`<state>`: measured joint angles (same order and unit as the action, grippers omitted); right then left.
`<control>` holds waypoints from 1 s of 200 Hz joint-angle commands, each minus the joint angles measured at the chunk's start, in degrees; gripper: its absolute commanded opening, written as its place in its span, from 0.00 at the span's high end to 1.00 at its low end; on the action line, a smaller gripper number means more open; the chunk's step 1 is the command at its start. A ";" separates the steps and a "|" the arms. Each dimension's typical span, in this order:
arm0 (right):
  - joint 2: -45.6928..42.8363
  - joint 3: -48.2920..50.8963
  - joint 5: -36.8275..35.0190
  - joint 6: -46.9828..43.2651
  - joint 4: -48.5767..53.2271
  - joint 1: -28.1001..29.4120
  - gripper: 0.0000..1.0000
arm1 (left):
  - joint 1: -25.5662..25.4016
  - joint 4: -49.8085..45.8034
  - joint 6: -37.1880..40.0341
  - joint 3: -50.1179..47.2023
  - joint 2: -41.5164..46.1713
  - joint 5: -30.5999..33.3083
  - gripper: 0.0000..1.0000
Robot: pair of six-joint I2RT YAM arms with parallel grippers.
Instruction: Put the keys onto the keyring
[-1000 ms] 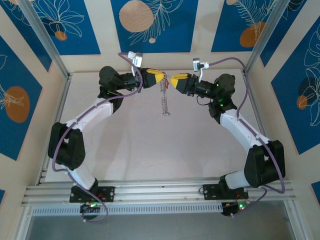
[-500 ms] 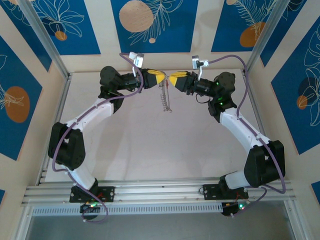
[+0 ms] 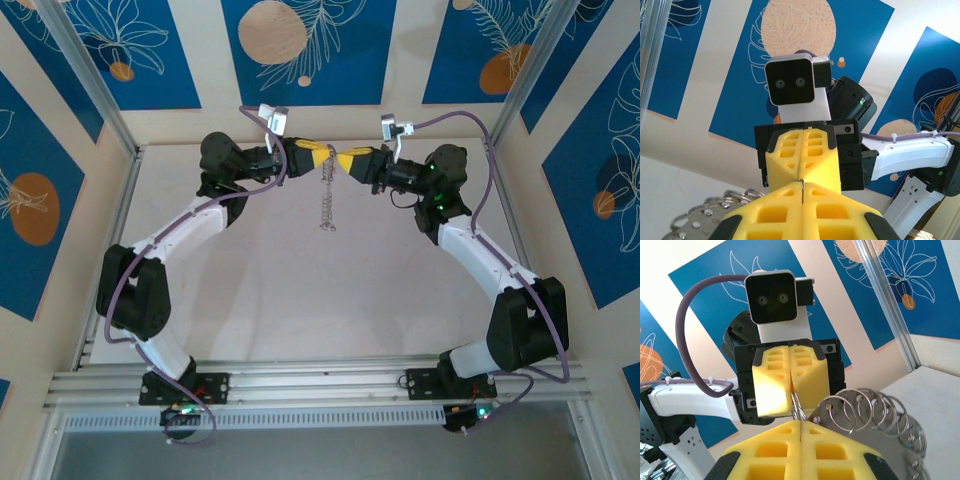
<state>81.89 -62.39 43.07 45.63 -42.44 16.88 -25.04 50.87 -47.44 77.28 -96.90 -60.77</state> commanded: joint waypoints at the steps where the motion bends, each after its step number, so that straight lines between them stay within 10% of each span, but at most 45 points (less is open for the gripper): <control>1: 0.33 1.27 0.27 -0.70 -0.43 0.27 1.00 | -0.54 1.40 1.47 1.12 1.30 1.11 1.00; 37: -0.40 3.76 -0.90 -1.44 0.31 0.13 1.00 | -0.50 1.04 1.56 1.12 1.63 1.17 1.00; 94: -7.54 7.44 -13.84 -9.51 11.16 1.52 0.60 | -0.61 0.53 1.95 0.42 2.42 1.47 1.00; 200: -7.38 3.29 -23.56 -18.91 18.62 6.76 0.49 | -0.84 0.72 1.58 0.58 2.66 1.33 1.00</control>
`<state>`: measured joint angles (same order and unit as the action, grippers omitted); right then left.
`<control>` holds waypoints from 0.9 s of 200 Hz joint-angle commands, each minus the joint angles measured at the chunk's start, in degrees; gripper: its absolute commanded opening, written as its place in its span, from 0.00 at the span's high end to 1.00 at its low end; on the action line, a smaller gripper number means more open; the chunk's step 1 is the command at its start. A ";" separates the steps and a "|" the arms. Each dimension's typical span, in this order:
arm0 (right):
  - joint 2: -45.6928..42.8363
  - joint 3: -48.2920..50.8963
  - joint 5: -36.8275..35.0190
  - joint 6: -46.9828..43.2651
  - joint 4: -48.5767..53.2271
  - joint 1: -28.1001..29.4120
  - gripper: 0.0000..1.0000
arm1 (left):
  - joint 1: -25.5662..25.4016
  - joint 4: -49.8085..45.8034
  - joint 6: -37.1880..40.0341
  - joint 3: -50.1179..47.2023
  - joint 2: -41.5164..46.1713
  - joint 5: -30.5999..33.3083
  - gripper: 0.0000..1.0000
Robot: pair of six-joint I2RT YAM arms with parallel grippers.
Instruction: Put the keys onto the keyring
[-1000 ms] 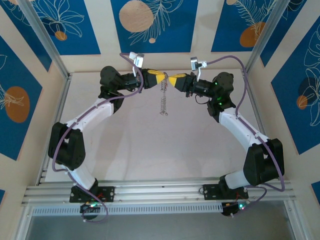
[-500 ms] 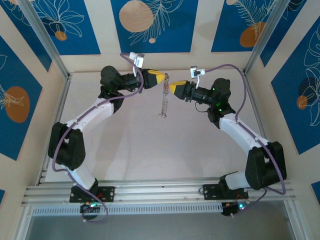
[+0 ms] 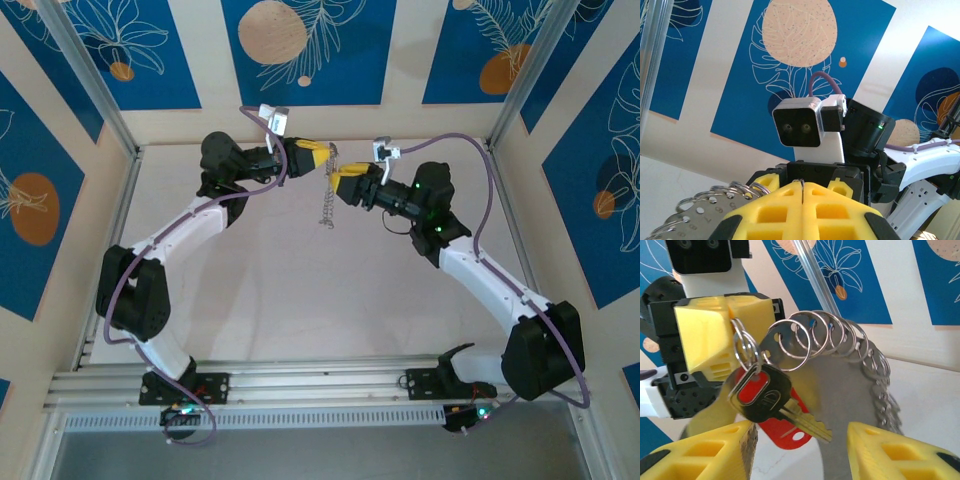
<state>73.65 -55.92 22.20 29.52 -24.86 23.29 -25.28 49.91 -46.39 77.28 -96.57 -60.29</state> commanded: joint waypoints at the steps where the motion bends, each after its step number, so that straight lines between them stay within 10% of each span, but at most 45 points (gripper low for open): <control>1: 0.87 -3.25 -2.68 -2.80 1.09 0.35 0.49 | -0.62 1.68 0.56 0.59 2.30 0.86 1.00; 90: 4.05 -6.70 -1.31 -3.67 1.31 0.96 0.55 | -0.83 1.42 0.77 0.59 2.31 0.91 1.00; 180: 1.38 -3.07 0.79 -4.38 2.43 1.06 0.95 | -0.83 0.55 1.53 0.66 2.18 1.33 1.00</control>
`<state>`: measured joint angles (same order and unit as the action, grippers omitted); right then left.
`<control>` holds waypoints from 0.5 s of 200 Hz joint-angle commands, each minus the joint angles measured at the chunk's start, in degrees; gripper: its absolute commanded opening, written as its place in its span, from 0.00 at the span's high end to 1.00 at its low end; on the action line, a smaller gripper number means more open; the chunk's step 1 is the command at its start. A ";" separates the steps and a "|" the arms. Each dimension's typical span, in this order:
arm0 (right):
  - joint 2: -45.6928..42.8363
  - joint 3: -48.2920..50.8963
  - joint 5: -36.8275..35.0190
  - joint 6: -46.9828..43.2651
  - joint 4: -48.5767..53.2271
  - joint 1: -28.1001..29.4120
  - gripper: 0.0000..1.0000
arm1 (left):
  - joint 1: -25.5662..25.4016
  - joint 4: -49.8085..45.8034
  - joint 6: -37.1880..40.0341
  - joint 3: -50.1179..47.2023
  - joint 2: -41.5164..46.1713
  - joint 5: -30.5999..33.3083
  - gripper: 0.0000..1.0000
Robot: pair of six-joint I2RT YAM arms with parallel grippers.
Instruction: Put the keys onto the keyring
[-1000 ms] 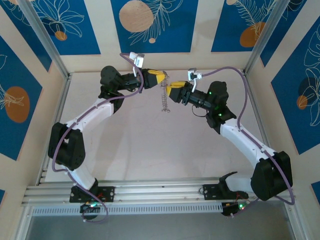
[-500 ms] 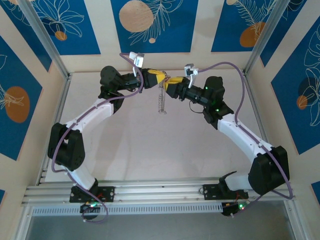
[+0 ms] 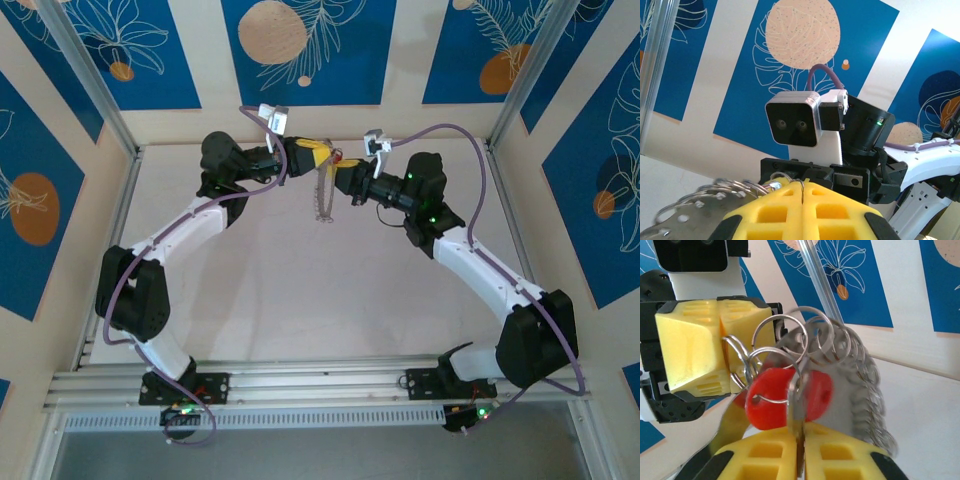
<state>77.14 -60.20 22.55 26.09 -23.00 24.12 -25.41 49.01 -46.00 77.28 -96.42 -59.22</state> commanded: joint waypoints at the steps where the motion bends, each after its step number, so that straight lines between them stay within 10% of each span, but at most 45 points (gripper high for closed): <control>1: -2.15 1.22 0.46 -0.95 0.63 0.27 0.95 | -0.69 1.44 1.15 0.67 2.03 0.25 1.00; 100: -2.06 -0.18 6.57 -3.37 4.95 1.67 1.00 | -0.69 1.05 1.18 1.12 2.06 0.39 1.00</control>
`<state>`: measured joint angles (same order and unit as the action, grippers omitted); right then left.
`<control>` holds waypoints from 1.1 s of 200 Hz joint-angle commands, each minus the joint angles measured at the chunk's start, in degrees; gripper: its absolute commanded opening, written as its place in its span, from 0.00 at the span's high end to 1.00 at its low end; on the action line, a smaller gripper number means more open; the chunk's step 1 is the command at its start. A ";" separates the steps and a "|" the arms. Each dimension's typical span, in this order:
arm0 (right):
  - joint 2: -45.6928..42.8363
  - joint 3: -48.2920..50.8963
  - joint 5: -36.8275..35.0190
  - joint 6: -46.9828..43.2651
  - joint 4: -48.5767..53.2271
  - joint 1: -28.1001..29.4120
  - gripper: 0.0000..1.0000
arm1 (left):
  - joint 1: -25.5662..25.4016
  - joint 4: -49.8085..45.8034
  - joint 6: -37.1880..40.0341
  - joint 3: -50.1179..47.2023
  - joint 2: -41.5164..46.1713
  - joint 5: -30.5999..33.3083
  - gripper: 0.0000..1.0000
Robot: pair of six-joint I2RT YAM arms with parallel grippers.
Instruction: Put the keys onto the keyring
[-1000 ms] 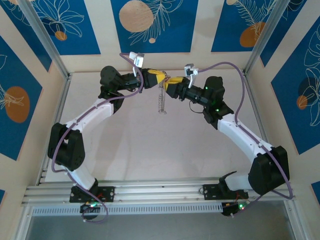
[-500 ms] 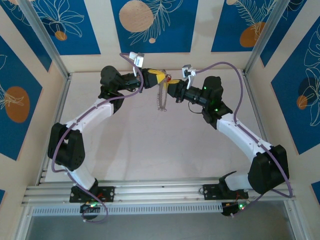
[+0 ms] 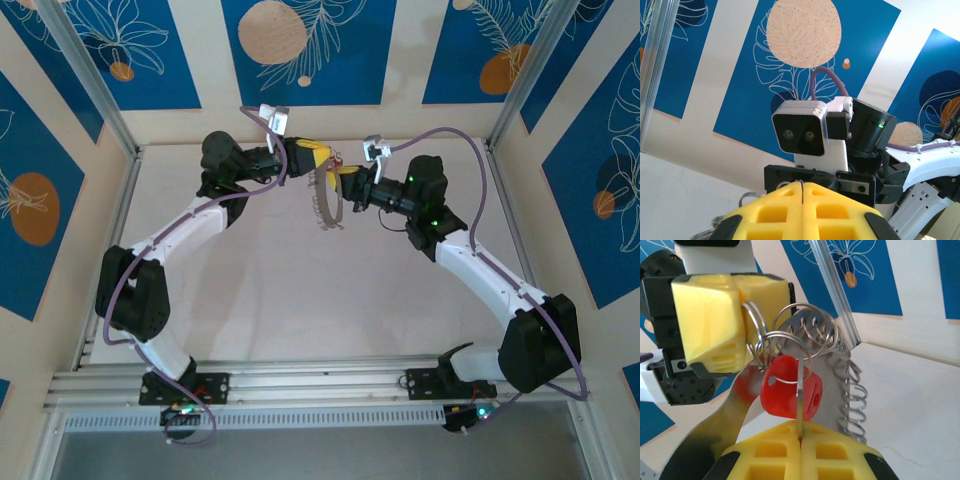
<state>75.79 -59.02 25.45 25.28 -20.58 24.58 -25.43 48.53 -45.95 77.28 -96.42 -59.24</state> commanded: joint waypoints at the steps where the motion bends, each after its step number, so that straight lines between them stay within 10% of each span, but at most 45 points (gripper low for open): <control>1: -0.67 -1.44 3.74 -2.62 2.59 1.24 1.00 | -0.67 1.55 1.13 1.12 2.04 0.38 1.00; 68: 0.00 -3.81 5.48 -5.39 7.91 1.79 1.00 | -0.85 1.52 1.13 1.17 1.86 0.12 1.00; 113: -3.89 -1.24 6.71 -4.10 9.55 -2.11 0.64 | -0.83 1.81 1.00 0.78 2.28 0.86 1.00; 220: -7.48 0.34 6.00 18.11 -12.91 -11.04 0.61 | -1.13 18.81 -14.03 -3.78 0.89 9.24 1.00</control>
<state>66.00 -55.55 31.51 35.66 -24.49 13.63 -25.80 58.00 -54.70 74.04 -96.40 -54.28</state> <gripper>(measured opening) 0.386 0.047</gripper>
